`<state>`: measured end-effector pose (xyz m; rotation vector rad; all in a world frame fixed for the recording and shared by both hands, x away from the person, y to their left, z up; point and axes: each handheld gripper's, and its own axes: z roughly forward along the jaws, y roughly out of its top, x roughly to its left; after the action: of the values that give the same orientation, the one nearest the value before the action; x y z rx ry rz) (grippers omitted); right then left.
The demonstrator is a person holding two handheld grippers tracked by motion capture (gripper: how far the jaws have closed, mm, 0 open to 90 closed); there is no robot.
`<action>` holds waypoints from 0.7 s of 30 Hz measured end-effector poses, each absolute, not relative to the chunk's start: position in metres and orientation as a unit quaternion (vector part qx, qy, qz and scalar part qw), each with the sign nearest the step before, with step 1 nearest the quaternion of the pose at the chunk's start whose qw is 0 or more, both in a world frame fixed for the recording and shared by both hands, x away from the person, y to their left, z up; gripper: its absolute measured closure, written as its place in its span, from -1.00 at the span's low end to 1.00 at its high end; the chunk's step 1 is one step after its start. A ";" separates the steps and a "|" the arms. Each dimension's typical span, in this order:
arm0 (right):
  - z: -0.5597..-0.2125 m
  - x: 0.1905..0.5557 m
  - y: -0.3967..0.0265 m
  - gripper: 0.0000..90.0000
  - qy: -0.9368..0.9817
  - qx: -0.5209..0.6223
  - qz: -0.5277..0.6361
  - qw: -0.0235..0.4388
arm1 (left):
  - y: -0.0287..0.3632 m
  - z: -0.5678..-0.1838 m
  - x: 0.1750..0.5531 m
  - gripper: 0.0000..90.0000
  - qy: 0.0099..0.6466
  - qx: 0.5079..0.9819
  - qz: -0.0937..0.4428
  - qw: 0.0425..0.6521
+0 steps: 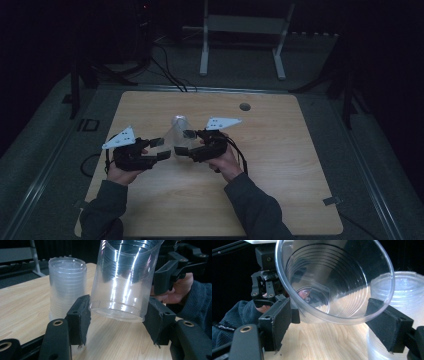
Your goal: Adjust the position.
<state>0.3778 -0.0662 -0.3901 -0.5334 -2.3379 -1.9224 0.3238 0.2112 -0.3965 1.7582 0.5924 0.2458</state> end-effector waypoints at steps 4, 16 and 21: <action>-0.389 0.378 -0.066 -0.55 -0.751 -0.175 -0.636 0.034 | 0.210 -0.396 0.324 -0.06 0.253 0.757 0.104 0.594; -0.389 0.379 -0.064 -0.50 -0.716 -0.188 -0.671 0.050 | 0.207 -0.400 0.327 -0.06 0.252 0.752 0.090 0.602; -0.389 0.379 -0.063 -0.42 -0.713 -0.189 -0.674 0.050 | 0.207 -0.400 0.327 -0.06 0.252 0.754 0.089 0.600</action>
<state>0.3790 -0.0633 -0.3886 -0.5757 -2.1699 -2.0512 0.3268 0.2070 -0.3999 1.7487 0.5850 0.2066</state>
